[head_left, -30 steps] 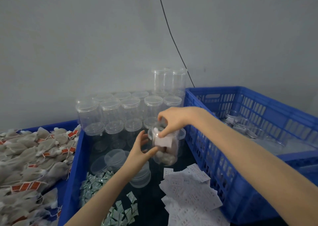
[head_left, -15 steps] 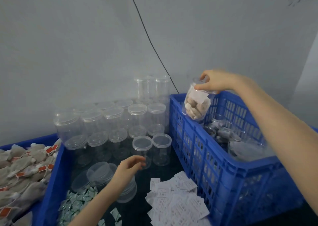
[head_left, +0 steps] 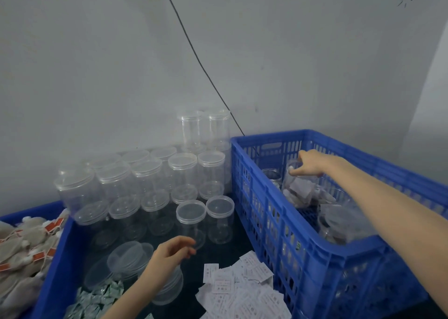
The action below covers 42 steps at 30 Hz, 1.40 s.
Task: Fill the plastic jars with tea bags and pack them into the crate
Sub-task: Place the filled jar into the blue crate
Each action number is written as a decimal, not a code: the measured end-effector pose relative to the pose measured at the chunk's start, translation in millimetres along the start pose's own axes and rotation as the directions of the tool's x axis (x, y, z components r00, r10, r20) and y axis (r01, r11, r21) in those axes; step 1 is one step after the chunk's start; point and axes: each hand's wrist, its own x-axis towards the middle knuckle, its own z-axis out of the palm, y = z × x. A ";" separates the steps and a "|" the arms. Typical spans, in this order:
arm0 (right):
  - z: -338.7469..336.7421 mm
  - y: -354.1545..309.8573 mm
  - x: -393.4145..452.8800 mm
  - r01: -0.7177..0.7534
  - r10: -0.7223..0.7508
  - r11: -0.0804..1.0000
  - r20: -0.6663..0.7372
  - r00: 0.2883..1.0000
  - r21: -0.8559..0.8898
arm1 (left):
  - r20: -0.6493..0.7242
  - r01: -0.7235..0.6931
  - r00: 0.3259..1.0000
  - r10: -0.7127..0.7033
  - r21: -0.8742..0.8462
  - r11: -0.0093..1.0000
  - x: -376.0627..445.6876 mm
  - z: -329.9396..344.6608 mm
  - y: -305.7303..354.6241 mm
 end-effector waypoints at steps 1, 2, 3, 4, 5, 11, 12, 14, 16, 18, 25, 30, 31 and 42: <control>0.7 1.7 1.4 -0.004 0.004 1.000 0.000 1.000 0.014 | 0.001 0.003 1.000 -0.003 0.001 1.000 0.3 -0.3 -1.0; 0.5 3.4 2.5 -0.008 0.008 1.000 -0.003 1.000 0.023 | 0.002 0.007 1.000 -0.007 0.000 1.000 0.2 -0.8 -2.0; 0.3 5.3 4.0 -0.013 0.014 1.000 -0.010 1.000 0.028 | 0.003 0.009 1.000 -0.009 0.001 1.000 0.3 -1.1 -2.5; 0.4 7.1 5.6 -0.019 0.020 0.999 -0.015 1.000 0.028 | 0.002 0.011 1.000 -0.011 0.005 1.000 0.4 -1.6 -3.1; 0.9 8.4 6.5 -0.030 0.030 0.999 -0.014 0.999 0.028 | 0.001 0.015 1.000 -0.015 0.010 1.000 0.6 -1.9 -3.3; 2.2 9.4 8.5 -0.071 0.070 0.996 -0.016 0.997 -0.048 | 0.010 0.026 1.000 -0.027 0.023 0.999 1.9 -5.4 -5.6; 0.7 8.3 8.2 -0.067 0.067 0.996 -0.001 0.998 -0.056 | 0.013 0.025 1.000 -0.026 0.024 0.999 2.2 -5.6 -6.5; -3.1 6.2 7.2 -0.047 0.049 0.997 0.043 0.998 -0.058 | 0.018 0.027 0.999 -0.028 0.024 0.999 2.6 -5.9 -8.4; -9.0 5.0 4.9 -0.023 0.028 0.998 0.093 0.995 -0.054 | 0.022 0.030 0.999 -0.030 0.025 0.999 2.7 -5.7 -10.2; -14.5 5.6 1.9 -0.006 0.013 0.998 0.134 0.991 -0.055 | 0.026 0.028 0.999 -0.028 0.021 0.999 2.9 -5.5 -11.8; -9.6 2.7 -3.0 0.046 -0.028 0.994 0.179 0.983 -0.096 | 0.055 0.037 0.998 -0.038 0.021 0.999 3.8 -2.2 -15.6; -11.5 0.2 -3.2 0.084 -0.071 0.990 0.116 0.991 -0.117 | 0.050 0.035 0.998 -0.037 0.043 0.998 3.1 -0.3 -13.6; -11.0 -0.2 -3.4 0.082 -0.068 0.990 0.121 0.990 -0.114 | 0.048 0.029 0.998 -0.031 0.043 0.999 4.2 0.5 -10.2; 1.0 -9.6 -7.5 0.106 -0.063 0.983 0.268 0.961 -0.148 | 0.002 -0.109 0.994 0.109 0.000 0.994 32.1 9.0 60.1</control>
